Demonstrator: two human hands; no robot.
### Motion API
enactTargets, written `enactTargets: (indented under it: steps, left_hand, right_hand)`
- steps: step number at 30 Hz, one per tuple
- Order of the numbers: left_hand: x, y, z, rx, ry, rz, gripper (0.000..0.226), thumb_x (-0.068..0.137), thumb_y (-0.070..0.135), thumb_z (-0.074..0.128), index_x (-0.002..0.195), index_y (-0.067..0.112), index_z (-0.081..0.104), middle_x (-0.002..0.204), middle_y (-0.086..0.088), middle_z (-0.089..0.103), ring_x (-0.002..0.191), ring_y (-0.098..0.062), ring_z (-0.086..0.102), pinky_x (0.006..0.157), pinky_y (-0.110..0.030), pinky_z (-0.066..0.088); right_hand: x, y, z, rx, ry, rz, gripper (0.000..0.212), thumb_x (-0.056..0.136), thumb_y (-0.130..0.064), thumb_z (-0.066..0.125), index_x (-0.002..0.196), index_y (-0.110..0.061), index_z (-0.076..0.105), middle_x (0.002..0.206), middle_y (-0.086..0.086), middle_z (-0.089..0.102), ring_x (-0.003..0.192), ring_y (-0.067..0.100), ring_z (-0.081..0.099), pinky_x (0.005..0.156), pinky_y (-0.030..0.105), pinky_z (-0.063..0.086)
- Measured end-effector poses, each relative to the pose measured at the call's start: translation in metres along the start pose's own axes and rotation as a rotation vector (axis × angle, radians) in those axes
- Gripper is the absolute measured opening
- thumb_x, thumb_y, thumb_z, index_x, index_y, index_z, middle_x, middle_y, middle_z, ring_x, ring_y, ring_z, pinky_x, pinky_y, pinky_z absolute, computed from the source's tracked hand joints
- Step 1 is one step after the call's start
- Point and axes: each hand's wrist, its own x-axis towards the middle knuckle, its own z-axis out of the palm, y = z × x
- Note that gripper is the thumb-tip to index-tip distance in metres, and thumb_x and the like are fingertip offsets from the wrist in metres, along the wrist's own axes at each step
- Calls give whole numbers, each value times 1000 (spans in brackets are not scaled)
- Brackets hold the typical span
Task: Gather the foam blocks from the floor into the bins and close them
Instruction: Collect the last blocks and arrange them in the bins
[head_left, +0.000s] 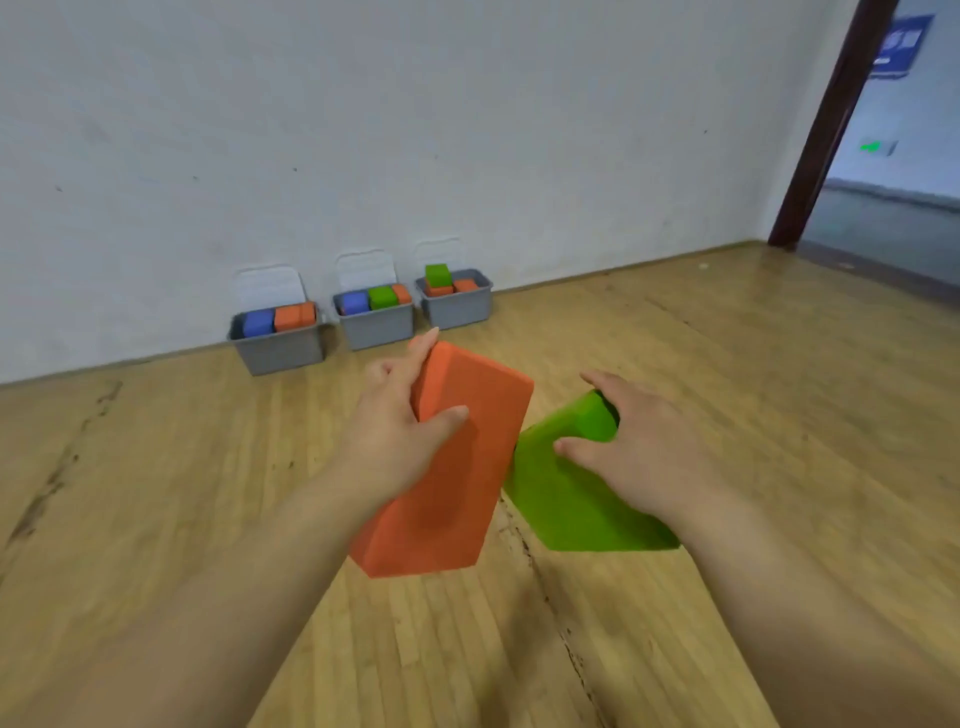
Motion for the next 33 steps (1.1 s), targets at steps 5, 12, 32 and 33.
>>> enactTargets:
  steps: [5,12,32,33]
  left_hand:
    - [106,-46,5,17,30,-61,86,89,45,76,157,52,23,133,5,39,102,2,45,97,-24,34]
    - [265,-104,78,32,118,-171,87,86,44,78,156,51,26,132,3,39,96,10,42,97,-23,32]
    - [788,-332,163,-84,124,-224,68,74,60,73,134,44,45,124,6,62,111,-15,62,100,-46,52]
    - [817,-344,161,-90,101,-224,68,74,60,73,133,44,45,124,6,63,111,-15,63,100,-46,52]
  right_hand:
    - [129,-4,23,17,-123,-31,85,80,-60,76,154,-42,37,154,-10,44,137,15,44,108,34,38]
    - [351,49,63,33,-236,-101,91,76,-63,78,155,-45,36,158,-12,41,141,15,42,111,36,37]
    - [908,57,180,75,-249,-8,86,78,-61,77,153,-40,41,154,-7,45,139,17,44,113,36,38]
    - [932,51,185,77,-246,14,85,79,-59,77,154,-40,41,153,-5,45,138,18,45,113,36,38]
